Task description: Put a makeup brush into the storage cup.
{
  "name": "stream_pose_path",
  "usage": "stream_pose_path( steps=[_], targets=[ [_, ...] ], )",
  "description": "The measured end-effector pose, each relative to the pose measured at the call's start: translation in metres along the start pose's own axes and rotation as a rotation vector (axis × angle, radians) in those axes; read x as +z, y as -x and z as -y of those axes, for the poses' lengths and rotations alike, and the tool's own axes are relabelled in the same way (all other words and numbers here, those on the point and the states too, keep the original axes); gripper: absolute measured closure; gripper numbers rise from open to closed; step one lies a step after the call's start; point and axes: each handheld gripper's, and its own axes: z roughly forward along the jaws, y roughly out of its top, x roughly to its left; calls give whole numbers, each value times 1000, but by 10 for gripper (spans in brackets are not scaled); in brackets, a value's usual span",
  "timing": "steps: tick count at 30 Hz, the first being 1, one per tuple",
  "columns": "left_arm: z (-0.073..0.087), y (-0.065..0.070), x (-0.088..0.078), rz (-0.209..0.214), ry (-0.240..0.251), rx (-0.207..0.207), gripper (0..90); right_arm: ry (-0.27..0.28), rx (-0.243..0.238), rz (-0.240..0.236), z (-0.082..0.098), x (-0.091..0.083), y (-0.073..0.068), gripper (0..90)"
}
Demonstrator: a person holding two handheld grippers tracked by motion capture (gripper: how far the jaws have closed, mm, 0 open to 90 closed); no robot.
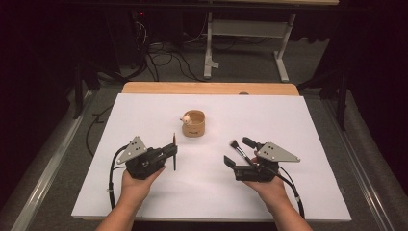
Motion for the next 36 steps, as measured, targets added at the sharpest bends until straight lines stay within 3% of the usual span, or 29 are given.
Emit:
stream_pose_path(
  steps=[9,19,27,36],
  targets=[
    [-1,-6,-5,-20,13,-6,827,-3,0,45,0,-2,5,13],
    [-3,-12,-12,-39,35,-13,827,-5,-18,86,-1,-8,12,10],
    [-4,-19,-20,-63,56,-21,827,-6,-36,103,-1,-10,15,10],
    [-5,-26,-27,-85,86,-40,827,-14,-21,101,0,-10,15,10]
  ],
)
